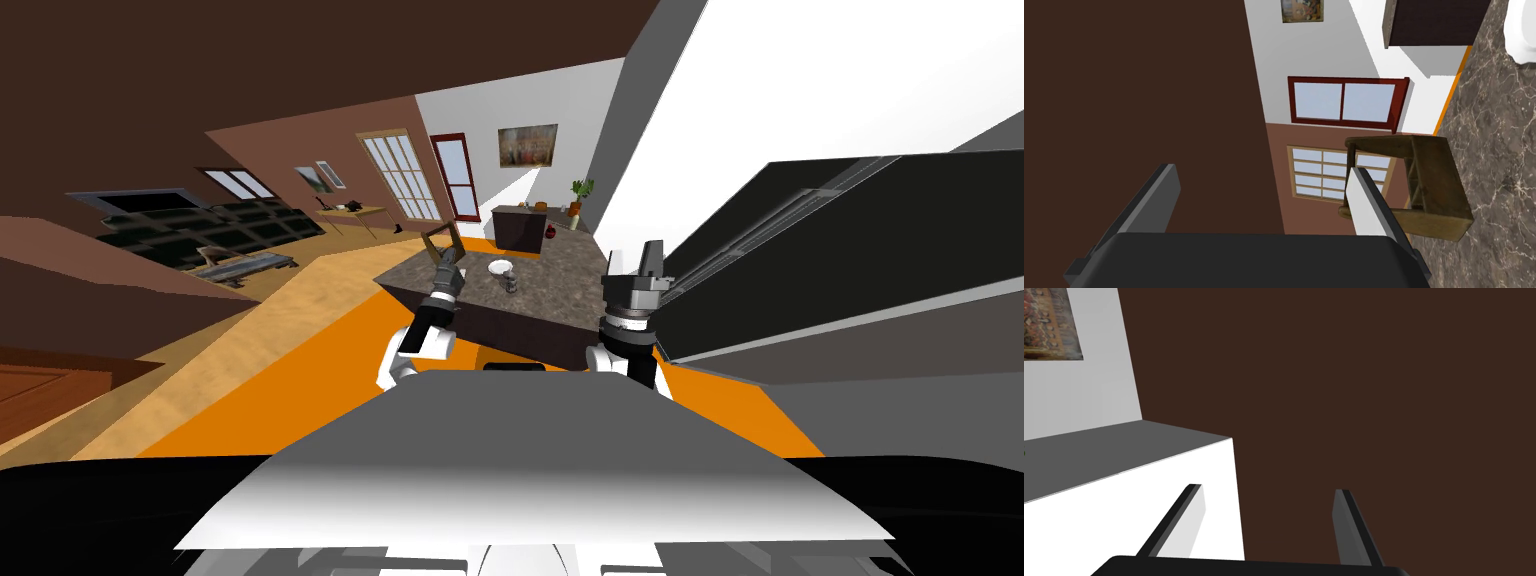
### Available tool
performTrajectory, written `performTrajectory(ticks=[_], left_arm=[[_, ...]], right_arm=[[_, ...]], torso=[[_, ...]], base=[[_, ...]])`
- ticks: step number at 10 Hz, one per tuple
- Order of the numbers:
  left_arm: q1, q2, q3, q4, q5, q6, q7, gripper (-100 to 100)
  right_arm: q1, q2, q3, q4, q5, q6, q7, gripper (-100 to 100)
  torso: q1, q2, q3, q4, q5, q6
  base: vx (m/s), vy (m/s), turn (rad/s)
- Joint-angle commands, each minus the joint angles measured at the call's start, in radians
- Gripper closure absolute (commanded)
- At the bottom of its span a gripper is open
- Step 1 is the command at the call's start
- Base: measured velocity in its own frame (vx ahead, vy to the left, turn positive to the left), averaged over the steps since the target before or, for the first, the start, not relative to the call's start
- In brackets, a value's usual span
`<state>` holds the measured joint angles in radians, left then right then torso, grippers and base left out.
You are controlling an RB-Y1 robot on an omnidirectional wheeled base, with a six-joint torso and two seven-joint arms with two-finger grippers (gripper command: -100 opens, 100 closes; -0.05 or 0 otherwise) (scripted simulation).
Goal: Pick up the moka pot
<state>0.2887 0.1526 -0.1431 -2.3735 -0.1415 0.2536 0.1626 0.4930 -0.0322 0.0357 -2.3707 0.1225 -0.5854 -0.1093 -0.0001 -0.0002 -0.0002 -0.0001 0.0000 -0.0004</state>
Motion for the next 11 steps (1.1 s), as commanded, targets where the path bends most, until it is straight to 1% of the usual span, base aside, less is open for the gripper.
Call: performTrajectory(ticks=[1,2,3,4,5,6,7,8,9,10,11], left_arm=[[-0.016,-0.001,-0.006,-0.009,-0.006,0.05,0.012,-100],[-0.016,-0.001,-0.006,-0.009,-0.006,0.074,0.012,-100],[-0.034,-0.004,-0.01,-0.013,-0.012,0.107,0.022,-100],[-0.034,-0.004,-0.01,-0.013,-0.012,0.135,0.022,-100],[-0.051,-0.007,-0.014,-0.015,-0.016,0.167,0.032,-100],[-0.051,-0.007,-0.014,-0.015,-0.016,0.197,0.032,-100],[-0.07,-0.009,-0.017,-0.017,-0.019,0.223,0.04,-100],[-0.07,-0.009,-0.017,-0.017,-0.019,0.252,0.04,-100],[-0.07,-0.009,-0.017,-0.017,-0.019,0.258,0.04,-100],[-0.088,-0.012,-0.018,-0.018,-0.021,0.297,0.048,-100],[-0.088,-0.012,-0.018,-0.018,-0.021,0.32,0.048,-100]], right_arm=[[0.0,0.0,0.0,0.0,0.0,0.0,0.0,0],[0.0,0.0,0.0,0.0,0.0,0.0,0.0,0],[0.0,0.0,0.0,0.0,0.0,0.0,0.0,0],[0.0,0.0,0.0,0.0,0.0,0.0,0.0,0],[0.0,0.0,0.0,0.0,0.0,0.0,0.0,0],[0.0,0.0,0.0,0.0,0.0,0.0,0.0,0],[0.0,0.0,0.0,0.0,0.0,0.0,0.0,0],[0.0,0.0,0.0,0.0,0.0,0.0,0.0,0],[0.0,0.0,0.0,0.0,0.0,0.0,0.0,0],[0.0,0.0,0.0,0.0,0.0,0.0,0.0,0],[0.0,0.0,0.0,0.0,0.0,0.0,0.0,0]], torso=[[0.0,0.0,0.0,0.0,0.0,0.0],[0.0,0.0,0.0,0.0,0.0,0.0],[0.0,0.0,0.0,0.0,0.0,0.0],[-0.001,0.0,0.0,0.0,0.0,0.0],[0.0,0.0,0.0,0.0,0.0,0.0],[-0.001,0.0,0.0,0.0,0.0,0.0],[-0.001,0.0,0.0,0.0,0.0,0.0],[-0.001,0.0,0.0,0.0,0.0,0.0],[-0.001,0.0,0.0,0.0,0.0,0.0],[0.0,0.0,0.0,0.0,0.0,0.0],[-0.001,0.0,0.0,0.0,0.0,0.0]], base=[[0.003,-0.005,-0.073],[0.003,-0.003,-0.04],[0.006,-0.008,-0.065],[0.005,-0.007,-0.038],[0.006,-0.013,-0.069],[0.006,-0.009,-0.035],[0.007,-0.011,-0.076],[0.007,-0.01,-0.041],[0.003,-0.005,0.011],[0.006,-0.012,-0.062],[0.007,-0.012,-0.049]])
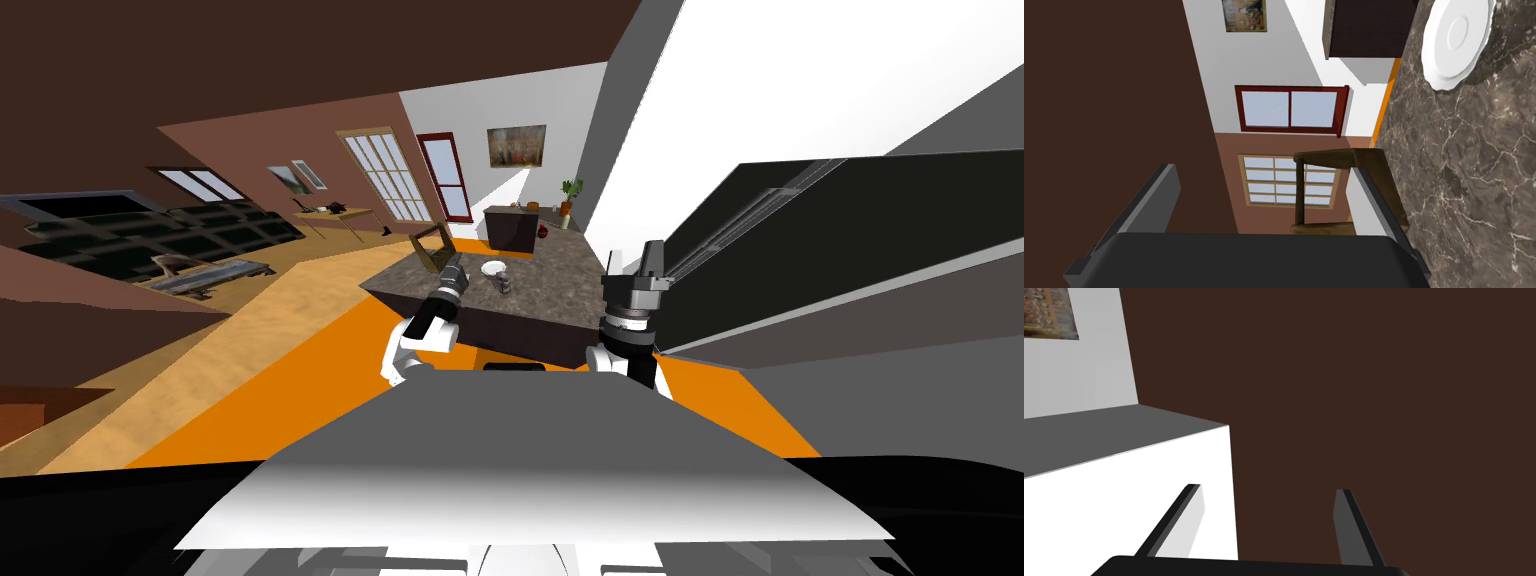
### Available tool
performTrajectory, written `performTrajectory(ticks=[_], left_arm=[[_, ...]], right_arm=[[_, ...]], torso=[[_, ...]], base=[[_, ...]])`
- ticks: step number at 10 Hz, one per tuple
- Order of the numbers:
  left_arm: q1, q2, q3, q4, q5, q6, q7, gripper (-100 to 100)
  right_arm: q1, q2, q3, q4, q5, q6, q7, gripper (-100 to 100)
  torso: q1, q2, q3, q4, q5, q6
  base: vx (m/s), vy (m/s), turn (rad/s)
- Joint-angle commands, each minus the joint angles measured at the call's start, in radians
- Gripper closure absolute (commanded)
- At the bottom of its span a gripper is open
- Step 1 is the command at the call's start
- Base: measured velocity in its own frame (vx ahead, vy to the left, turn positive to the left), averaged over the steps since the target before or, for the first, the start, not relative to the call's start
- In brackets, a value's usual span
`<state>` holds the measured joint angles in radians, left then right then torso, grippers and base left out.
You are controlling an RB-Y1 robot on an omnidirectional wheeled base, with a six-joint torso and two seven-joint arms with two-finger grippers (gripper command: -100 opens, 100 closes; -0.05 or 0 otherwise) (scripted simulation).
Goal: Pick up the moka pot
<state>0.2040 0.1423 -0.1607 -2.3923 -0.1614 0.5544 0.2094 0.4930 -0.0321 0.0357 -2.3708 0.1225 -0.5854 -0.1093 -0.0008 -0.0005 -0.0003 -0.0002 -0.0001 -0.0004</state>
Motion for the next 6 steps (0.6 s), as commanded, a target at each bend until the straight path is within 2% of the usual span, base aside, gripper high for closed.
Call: performTrajectory(ticks=[1,4,5,6], left_arm=[[-0.022,-0.003,-0.001,0.002,-0.001,0.05,0.008,-100],[-0.041,-0.004,0.0,0.003,-0.001,0.133,0.013,-100],[-0.041,-0.004,0.0,0.003,-0.001,0.14,0.013,-100],[-0.06,-0.004,0.001,0.006,0.001,0.18,0.017,-100]], right_arm=[[0.0,0.0,0.0,0.0,0.0,0.0,0.0,0],[0.0,0.0,0.0,0.0,0.0,0.0,0.0,0],[0.0,0.0,0.0,0.0,0.0,0.0,0.0,0],[0.0,0.0,0.0,0.0,0.0,0.0,0.0,0]], torso=[[0.0,0.0,0.0,0.0,0.0,0.0],[-0.001,-0.001,0.0,0.0,0.0,0.0],[0.0,0.0,0.0,0.0,0.0,0.0],[0.0,0.0,0.0,0.0,0.0,0.0]], base=[[0.006,-0.016,-0.08],[0.012,-0.017,-0.044],[0.004,-0.007,0.002],[0.008,-0.015,-0.077]])
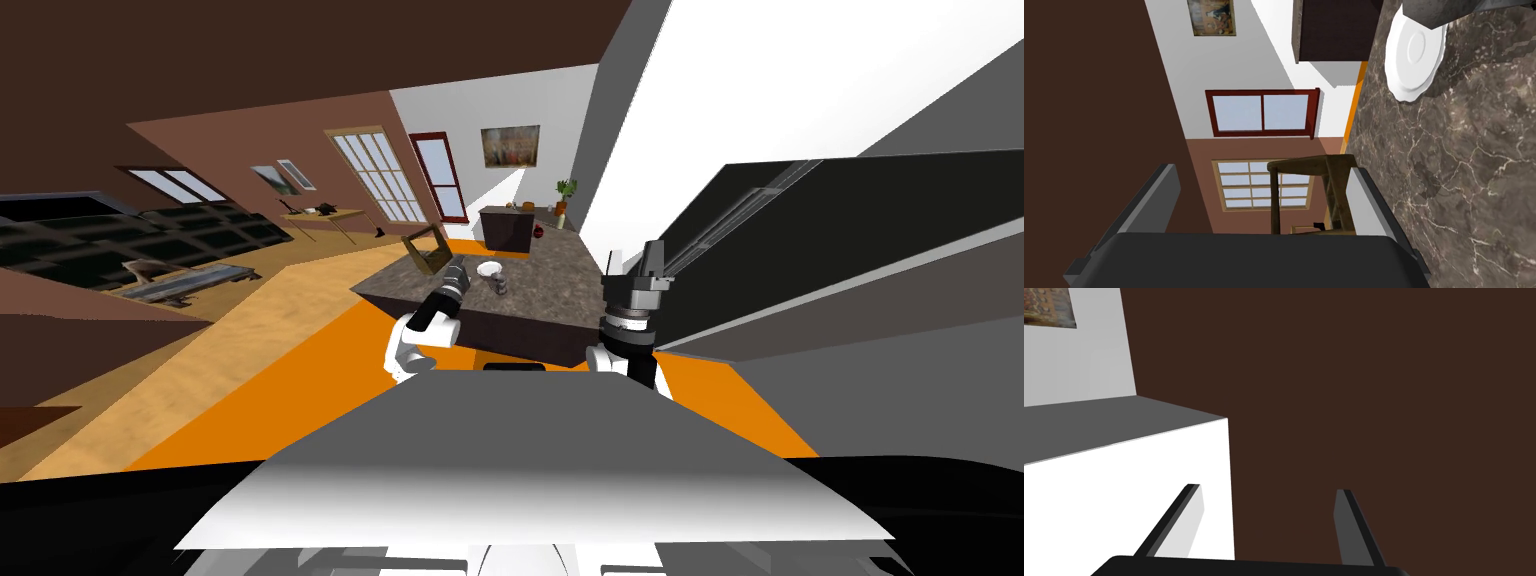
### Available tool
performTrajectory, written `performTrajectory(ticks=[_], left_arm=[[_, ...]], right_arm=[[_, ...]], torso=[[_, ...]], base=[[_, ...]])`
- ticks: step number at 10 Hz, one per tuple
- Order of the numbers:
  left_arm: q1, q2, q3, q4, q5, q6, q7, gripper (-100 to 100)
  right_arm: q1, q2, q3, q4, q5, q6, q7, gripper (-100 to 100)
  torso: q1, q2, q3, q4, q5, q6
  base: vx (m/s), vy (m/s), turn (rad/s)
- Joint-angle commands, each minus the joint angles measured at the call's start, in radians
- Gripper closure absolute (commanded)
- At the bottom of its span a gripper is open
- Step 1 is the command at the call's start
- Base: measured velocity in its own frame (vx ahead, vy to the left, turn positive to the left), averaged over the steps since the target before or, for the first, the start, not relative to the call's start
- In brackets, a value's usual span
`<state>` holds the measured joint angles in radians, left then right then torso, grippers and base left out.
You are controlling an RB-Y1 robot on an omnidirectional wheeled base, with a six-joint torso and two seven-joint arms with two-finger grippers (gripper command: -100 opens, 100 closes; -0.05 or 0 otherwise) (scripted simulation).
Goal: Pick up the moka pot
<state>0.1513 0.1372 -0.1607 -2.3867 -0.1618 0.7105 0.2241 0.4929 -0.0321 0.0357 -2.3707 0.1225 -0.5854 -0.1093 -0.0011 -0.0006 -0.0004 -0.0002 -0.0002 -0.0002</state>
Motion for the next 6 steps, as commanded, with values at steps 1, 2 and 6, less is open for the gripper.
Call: performTrajectory(ticks=[1,2,6], left_arm=[[-0.007,0.001,0.001,0.0,0.002,0.043,0.003,-100],[-0.026,0.001,0.003,0.003,0.005,0.073,0.006,-100],[-0.063,0.002,0.01,0.012,0.013,0.185,0.01,-100]], right_arm=[[0.0,0.0,0.0,0.0,0.0,0.0,0.0,0],[0.0,0.0,0.0,0.0,0.0,0.0,0.0,0],[0.0,0.0,0.0,0.0,0.0,0.0,0.0,0]], torso=[[0.0,0.0,0.0,0.0,0.0,0.0],[0.0,0.0,0.0,0.0,0.0,0.0],[-0.001,0.0,0.0,0.0,0.0,0.0]], base=[[0.009,-0.013,-0.04],[0.015,-0.022,-0.071],[0.013,-0.024,-0.049]])
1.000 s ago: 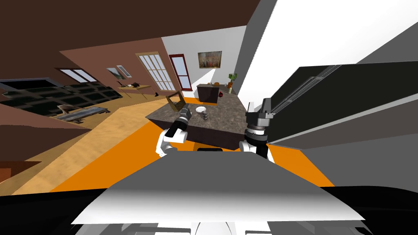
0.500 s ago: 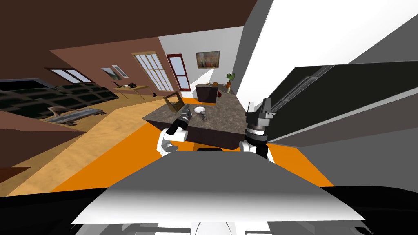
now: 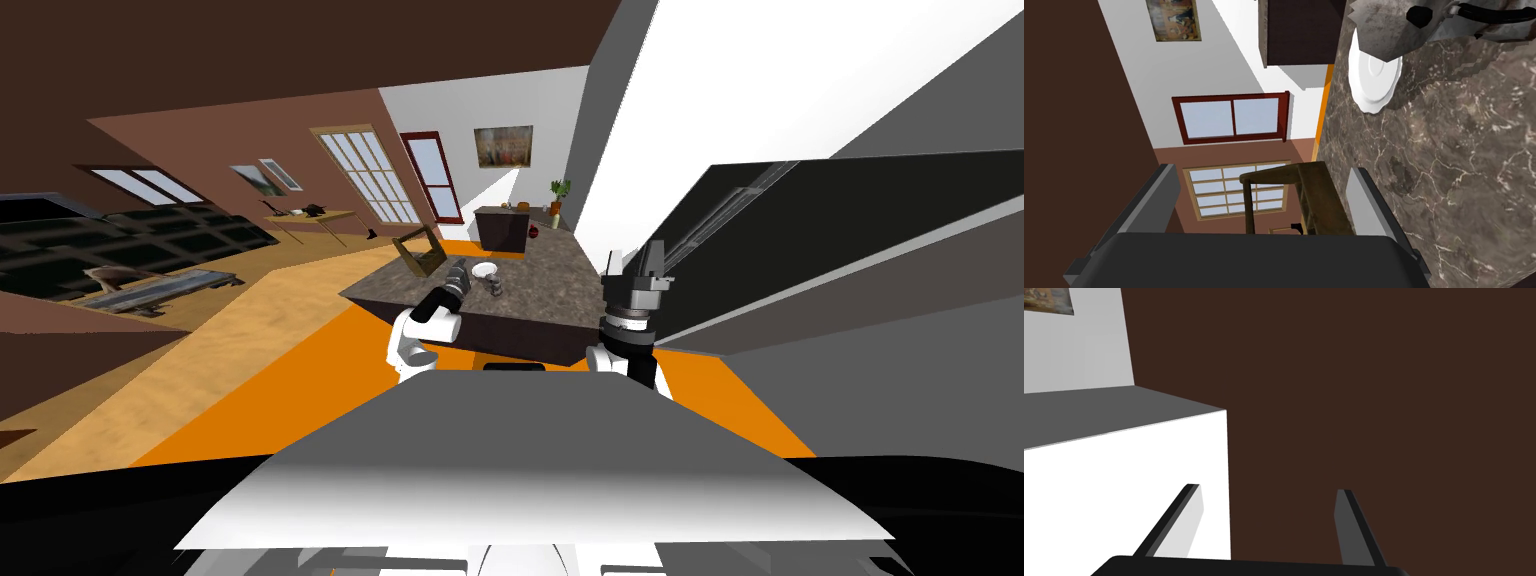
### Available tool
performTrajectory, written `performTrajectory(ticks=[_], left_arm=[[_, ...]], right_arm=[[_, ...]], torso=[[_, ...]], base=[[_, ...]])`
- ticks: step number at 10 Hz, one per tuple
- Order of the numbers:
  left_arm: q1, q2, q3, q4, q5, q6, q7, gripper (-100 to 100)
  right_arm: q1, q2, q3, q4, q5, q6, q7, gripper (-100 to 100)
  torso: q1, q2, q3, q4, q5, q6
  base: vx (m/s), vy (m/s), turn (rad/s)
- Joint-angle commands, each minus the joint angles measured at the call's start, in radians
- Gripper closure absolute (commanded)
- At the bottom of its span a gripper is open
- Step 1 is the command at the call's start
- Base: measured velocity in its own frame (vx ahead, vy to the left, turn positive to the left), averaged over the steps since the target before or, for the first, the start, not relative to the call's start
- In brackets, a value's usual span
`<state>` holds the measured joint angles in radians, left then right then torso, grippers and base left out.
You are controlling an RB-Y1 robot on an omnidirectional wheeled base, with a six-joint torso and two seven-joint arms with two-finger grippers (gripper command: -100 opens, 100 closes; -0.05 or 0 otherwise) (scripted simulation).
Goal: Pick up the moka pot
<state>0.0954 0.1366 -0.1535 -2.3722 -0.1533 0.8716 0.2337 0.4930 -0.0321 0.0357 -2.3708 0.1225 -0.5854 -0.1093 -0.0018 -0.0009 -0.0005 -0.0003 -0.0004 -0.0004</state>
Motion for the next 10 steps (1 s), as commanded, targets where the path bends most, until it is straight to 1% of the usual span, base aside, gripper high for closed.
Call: performTrajectory(ticks=[1,2,3,4,5,6,7,8,9,10], left_arm=[[-0.008,0.002,0.003,-0.002,0.005,0.05,0.001,-100],[-0.025,0.004,0.007,0.003,0.01,0.078,0.002,-100],[-0.025,0.004,0.007,0.003,0.01,0.104,0.002,-100],[-0.043,0.005,0.012,0.009,0.016,0.134,0.002,-100],[-0.043,0.005,0.012,0.009,0.016,0.155,0.002,-100],[-0.059,0.007,0.017,0.015,0.022,0.189,0.002,-100],[-0.059,0.007,0.017,0.015,0.022,0.203,0.002,-100],[-0.074,0.01,0.022,0.022,0.029,0.237,0.002,-100],[-0.074,0.01,0.022,0.022,0.029,0.248,0.002,-100],[-0.088,0.012,0.027,0.029,0.035,0.288,0.001,-100]], right_arm=[[0.0,0.0,0.0,0.0,0.0,0.0,0.0,0],[0.0,0.0,0.0,0.0,0.0,0.0,0.0,0],[0.0,0.0,0.0,0.0,0.0,0.0,0.0,0],[0.0,0.0,0.0,0.0,0.0,0.0,0.0,0],[0.0,0.0,0.0,0.0,0.0,0.0,0.0,0],[0.0,0.0,0.0,0.0,0.0,0.0,0.0,0],[0.0,0.0,0.0,0.0,0.0,0.0,0.0,0],[0.0,0.0,0.0,0.0,0.0,0.0,0.0,0],[0.0,0.0,0.0,0.0,0.0,0.0,0.0,0],[0.0,0.0,0.0,0.0,0.0,0.0,0.0,0]], torso=[[0.0,0.0,0.0,0.0,0.0,0.0],[0.0,0.0,0.0,0.0,0.0,0.0],[0.0,0.0,0.0,0.0,0.0,0.0],[0.0,0.0,0.0,0.0,0.0,0.0],[0.0,0.0,0.0,0.0,0.0,0.0],[0.0,0.0,0.0,0.0,0.0,0.0],[0.0,0.0,0.0,0.0,0.0,0.0],[0.0,0.0,0.0,0.0,0.0,0.0],[0.0,-0.001,0.0,0.0,0.0,0.0],[0.0,-0.001,0.0,0.0,0.0,0.0]], base=[[0.015,-0.022,-0.036],[0.021,-0.03,-0.068],[0.016,-0.022,-0.034],[0.02,-0.027,-0.061],[0.017,-0.018,-0.033],[0.016,-0.025,-0.067],[0.015,-0.023,-0.03],[0.029,-0.028,-0.055],[0.025,-0.019,-0.029],[0.021,-0.021,-0.052]])
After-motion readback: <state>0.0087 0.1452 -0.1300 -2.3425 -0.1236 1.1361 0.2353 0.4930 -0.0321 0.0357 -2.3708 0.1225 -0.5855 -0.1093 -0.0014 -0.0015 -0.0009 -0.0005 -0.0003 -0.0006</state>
